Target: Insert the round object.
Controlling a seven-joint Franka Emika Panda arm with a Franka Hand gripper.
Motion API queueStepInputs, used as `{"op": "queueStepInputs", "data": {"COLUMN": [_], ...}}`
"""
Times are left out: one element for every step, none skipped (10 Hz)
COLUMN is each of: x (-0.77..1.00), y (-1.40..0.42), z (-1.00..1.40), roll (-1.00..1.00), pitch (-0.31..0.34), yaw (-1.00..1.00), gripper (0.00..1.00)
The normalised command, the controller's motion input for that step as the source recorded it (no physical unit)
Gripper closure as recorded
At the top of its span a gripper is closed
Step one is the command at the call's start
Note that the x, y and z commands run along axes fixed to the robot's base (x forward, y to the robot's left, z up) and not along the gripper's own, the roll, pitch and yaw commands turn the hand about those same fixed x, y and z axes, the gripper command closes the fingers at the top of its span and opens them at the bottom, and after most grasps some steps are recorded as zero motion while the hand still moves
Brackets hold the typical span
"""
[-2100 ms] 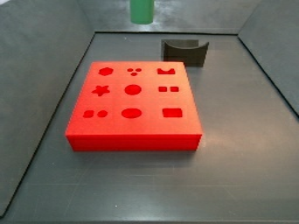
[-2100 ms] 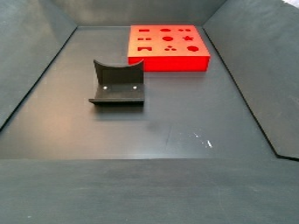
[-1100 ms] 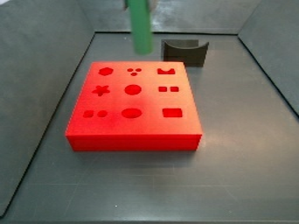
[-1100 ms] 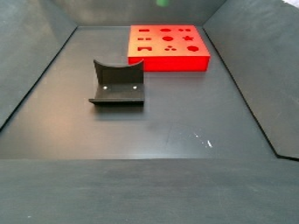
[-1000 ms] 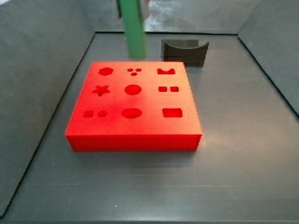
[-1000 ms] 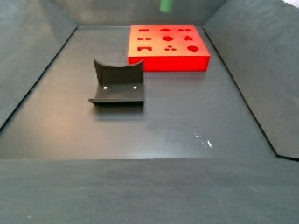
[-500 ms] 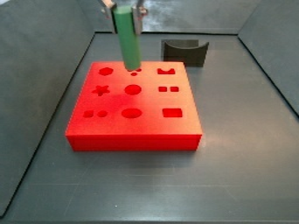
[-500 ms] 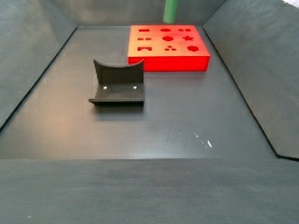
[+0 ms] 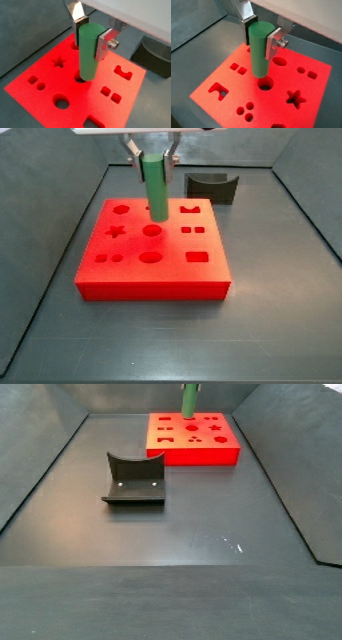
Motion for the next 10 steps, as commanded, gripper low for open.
{"op": "queueStepInputs", "data": {"x": [-0.09,-0.13,-0.08,-0.06,-0.03,0.02,0.06,0.05,0.00,0.00], "y": [-0.04,0.00,0.00,0.00,0.00,0.00,0.00,0.00,0.00,0.00], "z": [-0.21,-0.19,-0.18,-0.21,-0.22,-0.27,-0.28,-0.25,-0.24,-0.21], "roll": [0.09,0.06,0.06,0.07,0.05,0.07,0.10,0.11,0.10,0.06], "pitch": [-0.011,-0.009,-0.006,-0.010,-0.009,-0.023,-0.020,-0.020,-0.009,0.000], "yaw": [0.00,0.00,0.00,0.00,0.00,0.01,0.04,0.05,0.02,0.00], "gripper": [1.00,1.00,1.00,1.00,1.00,1.00,1.00,1.00,1.00,1.00]}}
